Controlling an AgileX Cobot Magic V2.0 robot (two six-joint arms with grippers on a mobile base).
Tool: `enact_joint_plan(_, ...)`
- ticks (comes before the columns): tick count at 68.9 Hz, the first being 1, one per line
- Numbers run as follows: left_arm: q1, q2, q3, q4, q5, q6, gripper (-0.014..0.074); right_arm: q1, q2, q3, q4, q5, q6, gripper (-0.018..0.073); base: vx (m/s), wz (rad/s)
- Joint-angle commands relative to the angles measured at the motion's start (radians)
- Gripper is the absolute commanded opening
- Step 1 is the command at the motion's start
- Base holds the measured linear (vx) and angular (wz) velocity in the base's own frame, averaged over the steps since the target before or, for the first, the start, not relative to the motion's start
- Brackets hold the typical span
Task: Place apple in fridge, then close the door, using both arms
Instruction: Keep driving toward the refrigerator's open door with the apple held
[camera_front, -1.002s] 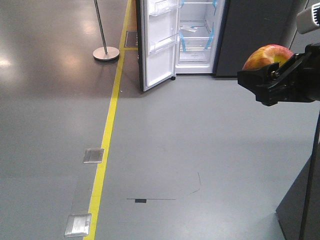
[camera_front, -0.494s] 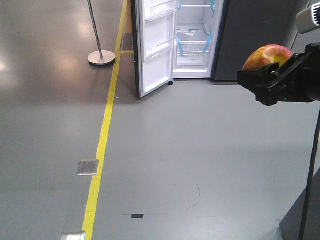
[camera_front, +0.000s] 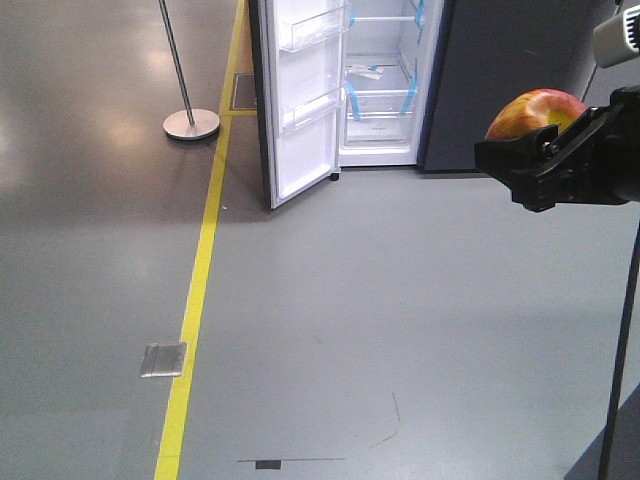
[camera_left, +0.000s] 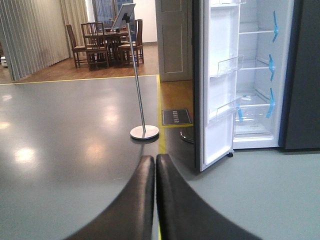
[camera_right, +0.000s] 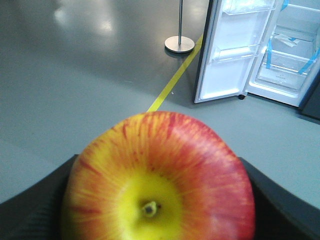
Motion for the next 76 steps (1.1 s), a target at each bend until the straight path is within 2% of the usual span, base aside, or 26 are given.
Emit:
enact_joint_plan(1,-0.008,-0.014,-0.020,-0.010,-0.073,-0.008,-0.0008,-0.002,-0.022,-0.028,0.021,-0.061,-0.007,0.0057,0.16,-0.02)
enact_joint_plan(76,-0.008,-0.014,-0.020,-0.010,-0.073,-0.008,-0.0008,-0.002,-0.022,-0.028,0.021,-0.061,-0.007,0.0057,0.13,0.02)
